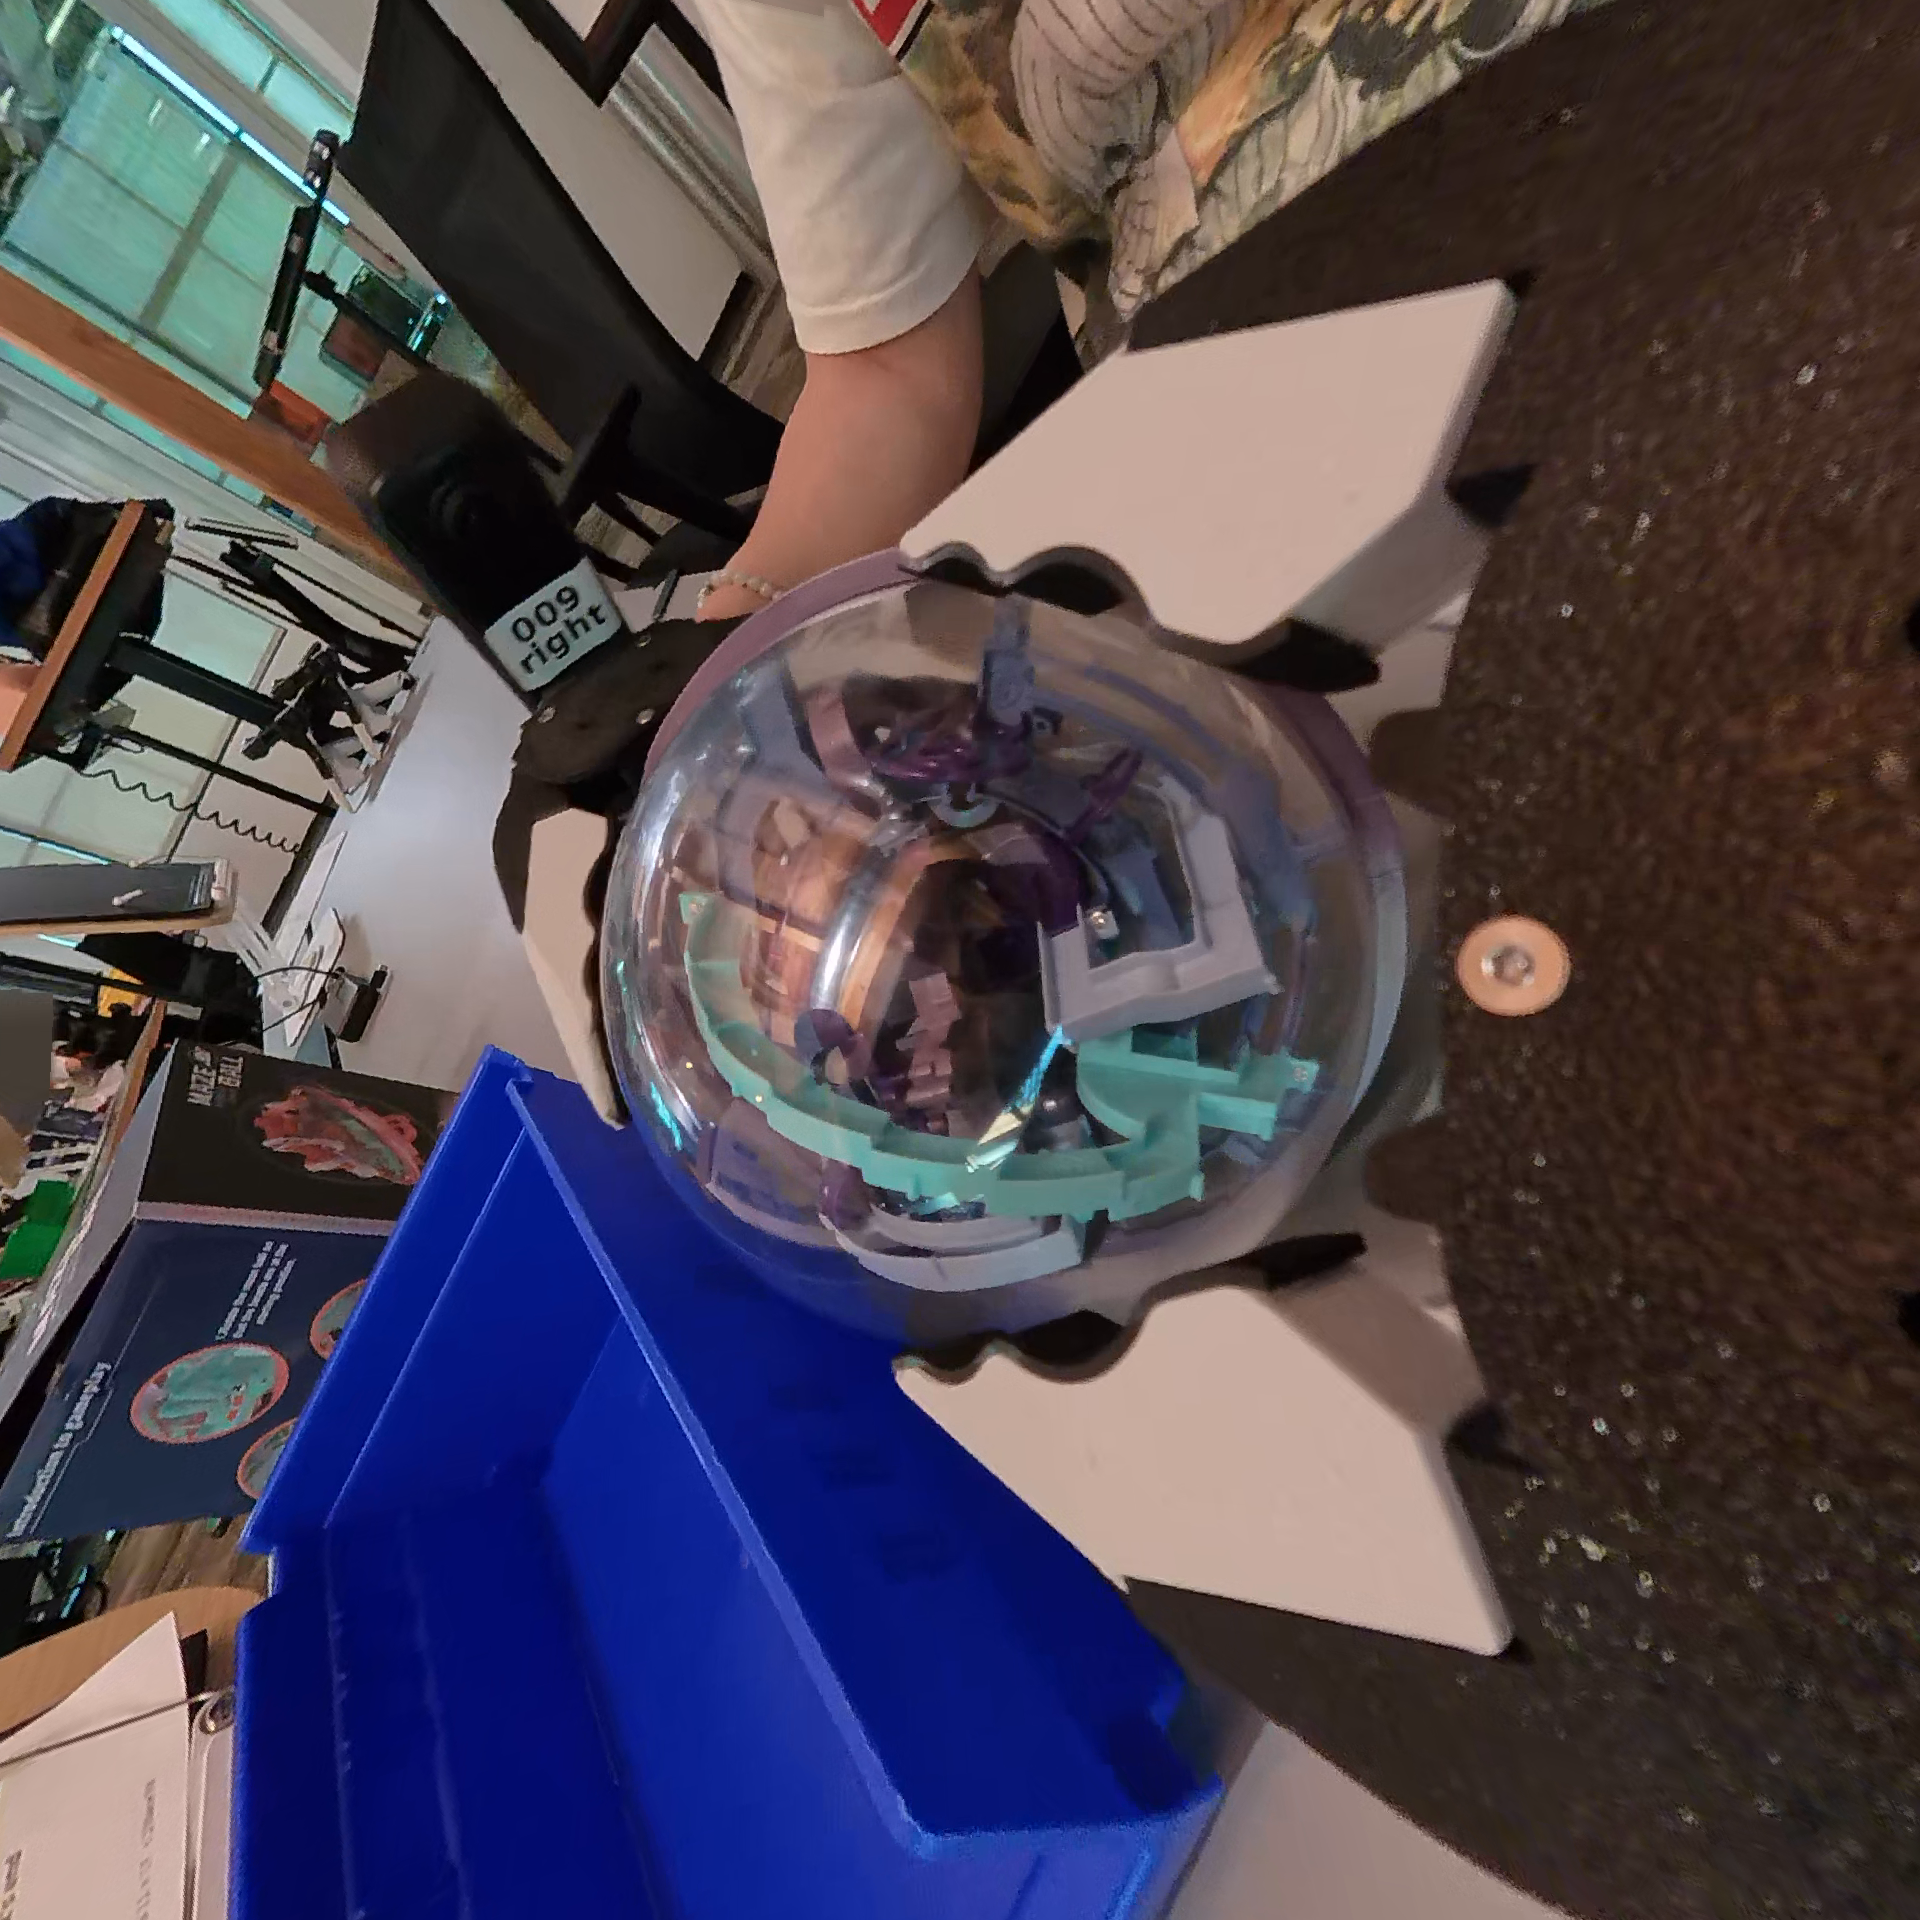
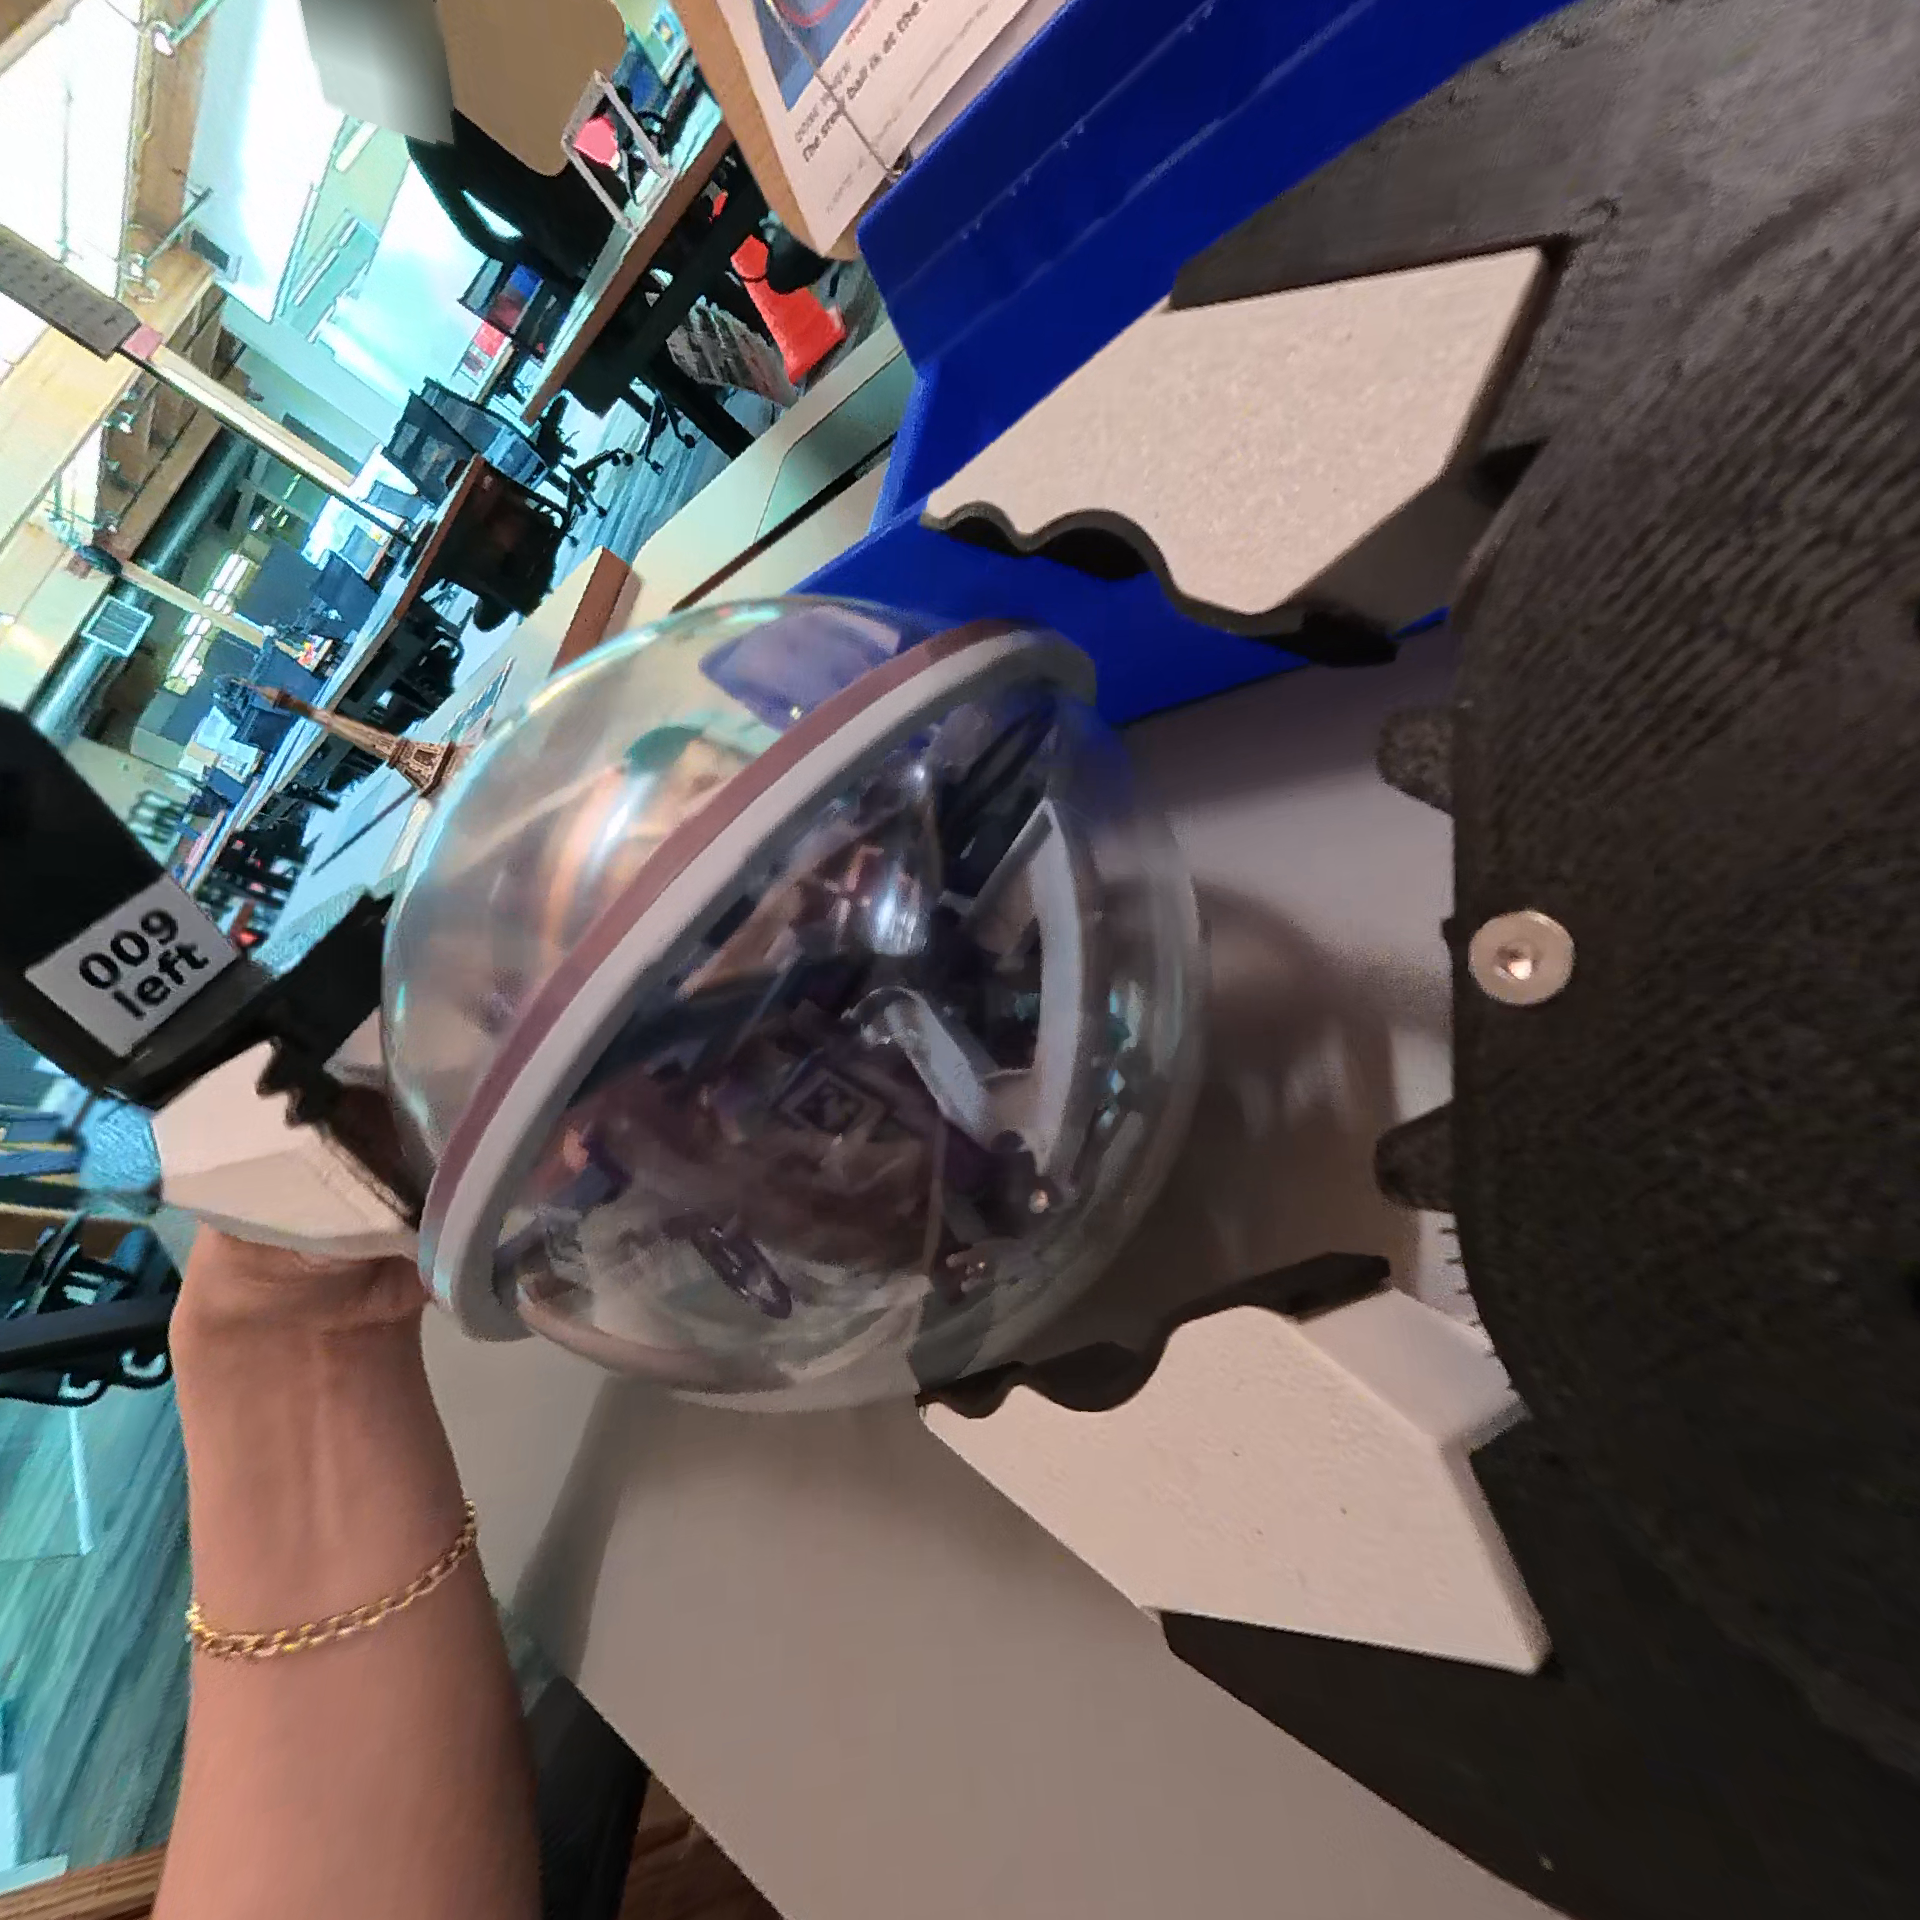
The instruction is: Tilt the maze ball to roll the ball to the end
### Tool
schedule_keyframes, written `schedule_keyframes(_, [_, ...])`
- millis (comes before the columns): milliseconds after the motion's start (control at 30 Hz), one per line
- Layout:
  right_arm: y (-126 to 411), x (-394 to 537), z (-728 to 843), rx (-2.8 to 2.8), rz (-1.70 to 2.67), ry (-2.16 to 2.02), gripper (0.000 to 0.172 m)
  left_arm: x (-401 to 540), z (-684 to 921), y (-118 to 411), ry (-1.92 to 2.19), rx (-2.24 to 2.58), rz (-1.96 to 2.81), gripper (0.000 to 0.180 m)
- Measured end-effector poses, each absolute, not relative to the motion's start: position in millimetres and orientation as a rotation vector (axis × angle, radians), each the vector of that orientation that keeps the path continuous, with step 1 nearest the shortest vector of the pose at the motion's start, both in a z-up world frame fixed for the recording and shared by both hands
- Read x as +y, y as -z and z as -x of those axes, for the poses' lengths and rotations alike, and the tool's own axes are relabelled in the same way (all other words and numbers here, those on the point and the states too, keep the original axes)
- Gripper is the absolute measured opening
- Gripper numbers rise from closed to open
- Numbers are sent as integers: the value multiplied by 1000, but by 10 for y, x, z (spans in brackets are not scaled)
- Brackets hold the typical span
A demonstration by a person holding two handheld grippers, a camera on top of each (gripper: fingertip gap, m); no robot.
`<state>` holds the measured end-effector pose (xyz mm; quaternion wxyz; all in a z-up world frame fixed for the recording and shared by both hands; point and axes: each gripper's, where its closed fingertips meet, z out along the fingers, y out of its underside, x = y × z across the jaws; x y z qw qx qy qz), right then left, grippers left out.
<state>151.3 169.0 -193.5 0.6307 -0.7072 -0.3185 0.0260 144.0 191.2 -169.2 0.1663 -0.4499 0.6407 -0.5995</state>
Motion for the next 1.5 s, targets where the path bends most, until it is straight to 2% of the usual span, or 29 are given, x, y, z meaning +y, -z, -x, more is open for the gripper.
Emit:
schedule_keyframes(167, [1976,1664,-1484,-711,1638,-144,149,1870,-1377,1678,1723,1868,1166,134])
schedule_keyframes(333, [2086,1666,-1308,-810,1648,-127,154,1779,-1323,1578,1829,1843,1032,124])
schedule_keyframes(500, [2096,1681,-1302,-818,1648,-101,154,1884,-1373,1609,1767,1805,1153,140])
schedule_keyframes(667, [2049,1684,-1232,-837,1616,-88,151,1859,-1415,1536,1950,1711,1426,134])
schedule_keyframes(700, [2043,1686,-1216,-843,1611,-82,152,1833,-1413,1545,1965,1718,1463,139])
schedule_keyframes(767, [2029,1690,-1187,-856,1591,-66,152,1827,-1415,1627,1895,1763,1490,133])
schedule_keyframes(933, [1971,1665,-1121,-857,1555,-98,152,1800,-1360,1629,1906,1803,1404,134])
schedule_keyframes(1167, [1918,1621,-1132,-773,1571,-241,153,1742,-1314,1506,1847,1810,1092,124])
schedule_keyframes(1367, [1902,1664,-1115,-735,1565,-256,157,1684,-1335,1476,1811,1809,1052,133])
schedule_keyframes(1500, [1854,1674,-1073,-815,1510,-125,157,1656,-1362,1510,1815,1800,1045,142])
